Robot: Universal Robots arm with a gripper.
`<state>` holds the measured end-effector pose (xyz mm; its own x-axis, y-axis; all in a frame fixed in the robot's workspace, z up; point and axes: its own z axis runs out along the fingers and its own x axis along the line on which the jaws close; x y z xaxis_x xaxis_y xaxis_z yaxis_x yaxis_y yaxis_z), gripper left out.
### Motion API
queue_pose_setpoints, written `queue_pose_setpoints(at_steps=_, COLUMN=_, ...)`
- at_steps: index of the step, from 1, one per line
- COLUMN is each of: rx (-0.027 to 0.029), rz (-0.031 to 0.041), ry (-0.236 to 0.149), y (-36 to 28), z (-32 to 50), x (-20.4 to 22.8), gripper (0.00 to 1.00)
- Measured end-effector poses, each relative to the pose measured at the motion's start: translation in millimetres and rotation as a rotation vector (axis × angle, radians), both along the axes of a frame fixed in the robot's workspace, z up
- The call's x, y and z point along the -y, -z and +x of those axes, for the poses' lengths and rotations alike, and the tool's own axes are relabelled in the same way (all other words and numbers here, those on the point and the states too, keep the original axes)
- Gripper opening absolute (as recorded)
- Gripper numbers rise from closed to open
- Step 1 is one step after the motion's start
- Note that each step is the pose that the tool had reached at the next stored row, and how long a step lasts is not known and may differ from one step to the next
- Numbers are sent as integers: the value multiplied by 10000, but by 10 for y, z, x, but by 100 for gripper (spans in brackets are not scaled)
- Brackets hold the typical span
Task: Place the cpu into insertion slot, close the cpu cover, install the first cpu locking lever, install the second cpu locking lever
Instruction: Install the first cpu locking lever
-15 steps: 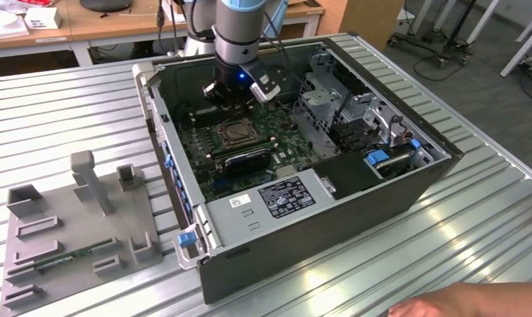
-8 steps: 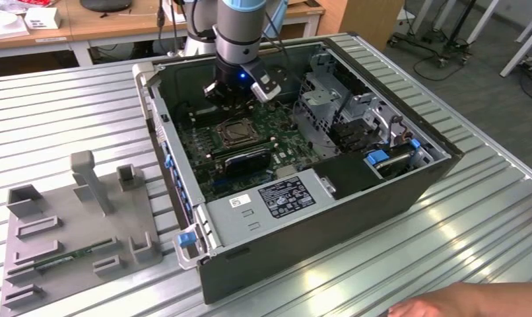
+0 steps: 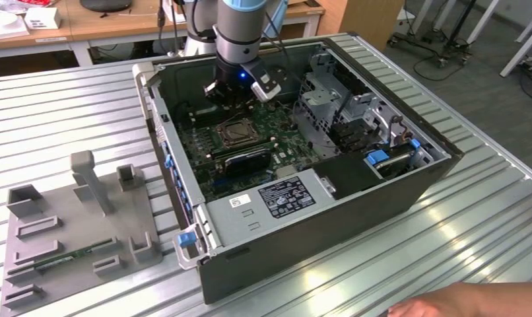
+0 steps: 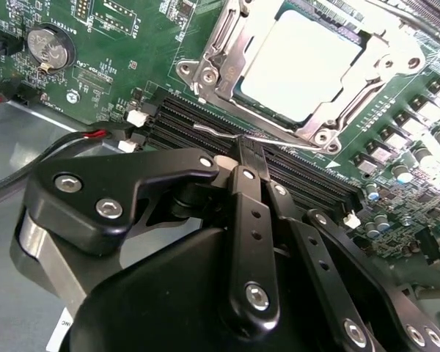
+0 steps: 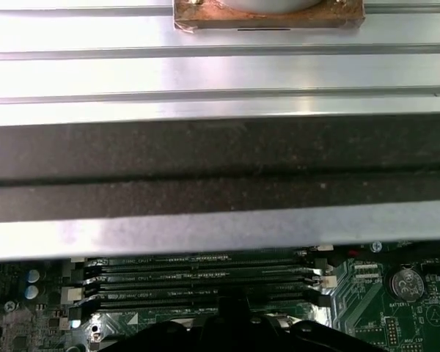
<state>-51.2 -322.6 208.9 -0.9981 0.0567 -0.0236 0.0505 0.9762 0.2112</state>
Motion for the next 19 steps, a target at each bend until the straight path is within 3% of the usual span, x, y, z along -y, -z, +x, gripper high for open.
queue_pose_setpoints(at_steps=8, rx=0, rz=0, ry=1, y=3, z=4, x=-5, gripper=11)
queue_pose_setpoints(at_steps=19, rx=1, rz=1, ry=0, y=3, z=3, x=26, gripper=11)
